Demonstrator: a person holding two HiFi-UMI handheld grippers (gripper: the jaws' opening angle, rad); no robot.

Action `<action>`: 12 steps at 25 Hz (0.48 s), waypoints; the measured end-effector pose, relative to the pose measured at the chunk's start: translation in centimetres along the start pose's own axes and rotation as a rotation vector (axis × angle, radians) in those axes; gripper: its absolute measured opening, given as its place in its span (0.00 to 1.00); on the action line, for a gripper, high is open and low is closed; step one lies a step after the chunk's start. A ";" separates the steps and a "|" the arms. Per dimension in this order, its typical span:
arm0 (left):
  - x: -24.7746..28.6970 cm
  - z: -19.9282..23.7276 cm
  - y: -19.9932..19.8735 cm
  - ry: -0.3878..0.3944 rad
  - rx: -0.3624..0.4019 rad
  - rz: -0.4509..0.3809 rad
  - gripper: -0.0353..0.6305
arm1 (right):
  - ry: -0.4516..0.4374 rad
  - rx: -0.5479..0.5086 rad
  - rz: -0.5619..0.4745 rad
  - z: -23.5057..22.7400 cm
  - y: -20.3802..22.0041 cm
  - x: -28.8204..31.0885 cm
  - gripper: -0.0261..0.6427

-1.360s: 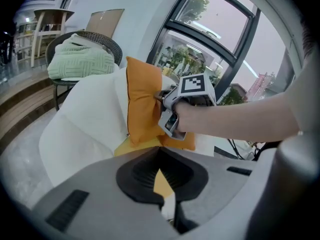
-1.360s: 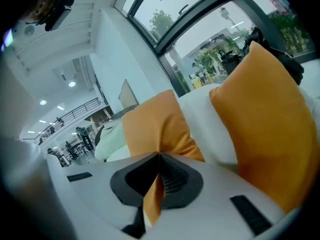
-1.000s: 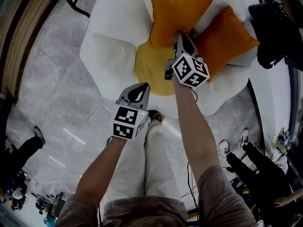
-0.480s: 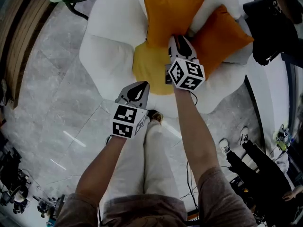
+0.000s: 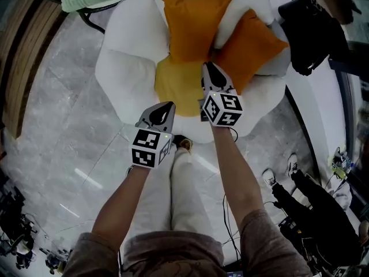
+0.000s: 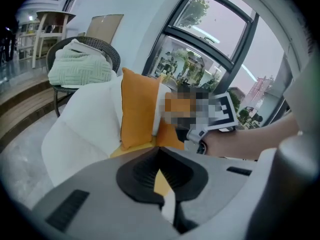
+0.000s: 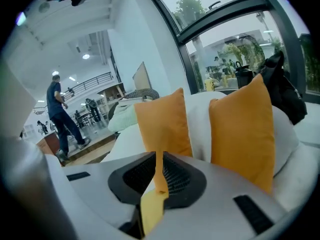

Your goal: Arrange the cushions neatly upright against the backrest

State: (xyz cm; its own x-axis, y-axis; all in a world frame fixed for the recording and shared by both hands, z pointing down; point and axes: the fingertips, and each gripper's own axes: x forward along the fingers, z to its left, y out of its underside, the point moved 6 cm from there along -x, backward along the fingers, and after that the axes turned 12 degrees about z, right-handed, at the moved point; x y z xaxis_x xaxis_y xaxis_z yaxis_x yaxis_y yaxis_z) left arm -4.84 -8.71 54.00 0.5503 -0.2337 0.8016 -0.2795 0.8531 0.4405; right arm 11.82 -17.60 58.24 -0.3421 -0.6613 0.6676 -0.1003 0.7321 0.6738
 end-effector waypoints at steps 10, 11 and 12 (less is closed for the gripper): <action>-8.8 -4.6 -4.4 -0.021 0.028 -0.076 0.06 | -0.127 -0.068 0.012 5.2 -4.2 -13.2 0.09; -10.3 -5.3 -5.1 -0.021 0.037 -0.085 0.06 | -0.138 -0.073 0.000 6.0 -5.3 -15.0 0.08; -11.8 -6.0 -5.7 -0.020 0.046 -0.095 0.06 | -0.151 -0.078 -0.013 6.9 -6.4 -16.7 0.08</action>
State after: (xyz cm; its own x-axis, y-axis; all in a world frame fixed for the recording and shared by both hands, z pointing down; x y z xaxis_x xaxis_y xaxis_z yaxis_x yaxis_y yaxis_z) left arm -5.00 -8.01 39.59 0.5599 -0.3223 0.7633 -0.2630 0.8045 0.5326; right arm 11.79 -10.11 40.55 -0.4783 -0.6341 0.6076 -0.0344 0.7048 0.7085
